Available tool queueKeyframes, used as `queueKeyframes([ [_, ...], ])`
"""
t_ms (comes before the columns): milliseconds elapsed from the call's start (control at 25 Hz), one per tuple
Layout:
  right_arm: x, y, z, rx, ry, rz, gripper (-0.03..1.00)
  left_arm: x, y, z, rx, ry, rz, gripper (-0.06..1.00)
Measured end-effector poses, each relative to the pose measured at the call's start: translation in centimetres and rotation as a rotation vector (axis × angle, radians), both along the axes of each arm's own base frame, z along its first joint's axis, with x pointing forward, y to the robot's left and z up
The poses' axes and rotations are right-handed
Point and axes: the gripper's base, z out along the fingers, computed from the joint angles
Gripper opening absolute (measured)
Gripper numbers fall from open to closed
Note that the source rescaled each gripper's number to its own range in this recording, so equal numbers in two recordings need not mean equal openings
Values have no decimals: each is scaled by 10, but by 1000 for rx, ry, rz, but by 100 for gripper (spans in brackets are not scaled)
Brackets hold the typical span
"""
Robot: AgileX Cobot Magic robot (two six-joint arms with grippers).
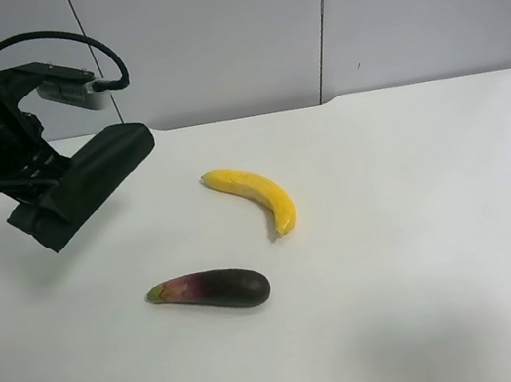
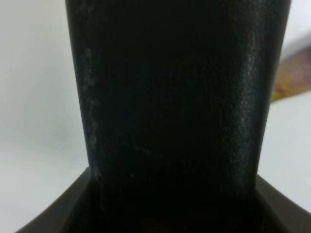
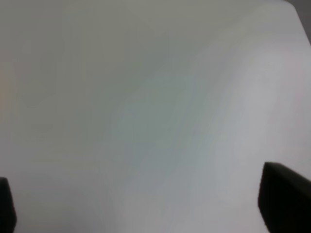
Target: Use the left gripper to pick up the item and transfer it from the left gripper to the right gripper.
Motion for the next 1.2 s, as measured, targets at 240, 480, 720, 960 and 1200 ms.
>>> queueKeyframes([
  [240,0,0,0,0,0,0,100,-16,-23,9,-52,13,-110,8],
  [480,0,-1,0,-9,-3,-5,100,-45,-76,10,-58,-7,-342,7],
  [720,0,-1,0,-11,-3,-6,100,-80,-121,11,-72,-44,-571,6],
  [960,0,0,0,3,-4,3,100,-96,-140,13,-79,-102,-743,5],
  [1200,8,10,12,110,47,69,100,-94,-141,13,-58,-166,-848,5],
])
